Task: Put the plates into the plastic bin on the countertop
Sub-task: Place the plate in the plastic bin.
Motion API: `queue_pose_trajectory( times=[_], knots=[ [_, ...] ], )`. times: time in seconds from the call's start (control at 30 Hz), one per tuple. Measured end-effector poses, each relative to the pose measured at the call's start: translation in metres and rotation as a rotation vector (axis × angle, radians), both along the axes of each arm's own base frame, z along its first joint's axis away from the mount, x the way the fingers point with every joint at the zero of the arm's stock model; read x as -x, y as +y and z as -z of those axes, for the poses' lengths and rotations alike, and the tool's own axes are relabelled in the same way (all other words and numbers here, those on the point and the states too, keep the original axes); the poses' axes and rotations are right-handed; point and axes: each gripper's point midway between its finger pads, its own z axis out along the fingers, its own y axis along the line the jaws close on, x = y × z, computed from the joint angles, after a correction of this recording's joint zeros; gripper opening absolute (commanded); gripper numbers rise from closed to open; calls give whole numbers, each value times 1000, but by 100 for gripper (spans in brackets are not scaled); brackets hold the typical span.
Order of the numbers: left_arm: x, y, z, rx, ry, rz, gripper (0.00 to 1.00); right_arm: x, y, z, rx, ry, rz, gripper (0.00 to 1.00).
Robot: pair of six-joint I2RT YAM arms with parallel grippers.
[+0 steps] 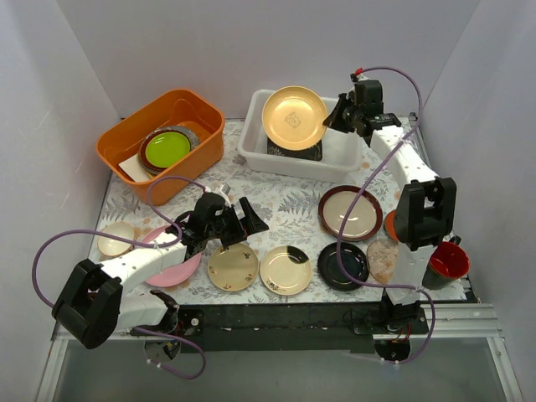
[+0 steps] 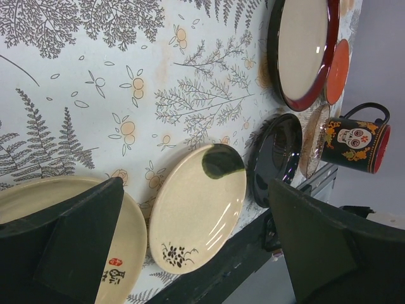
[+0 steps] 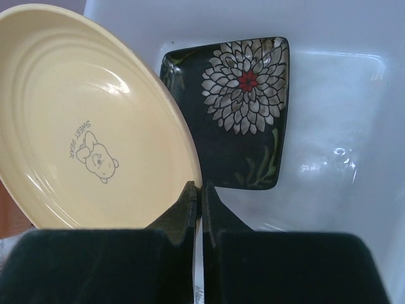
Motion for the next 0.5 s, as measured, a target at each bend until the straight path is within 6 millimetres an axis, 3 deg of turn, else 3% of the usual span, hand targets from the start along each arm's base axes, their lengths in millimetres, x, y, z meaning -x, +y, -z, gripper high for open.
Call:
queue_pose_trajectory(
  times=[0.5],
  knots=[
    [5,-5,-1,8,10,11,98,-31,8,63,-4,124,22,8]
  ],
)
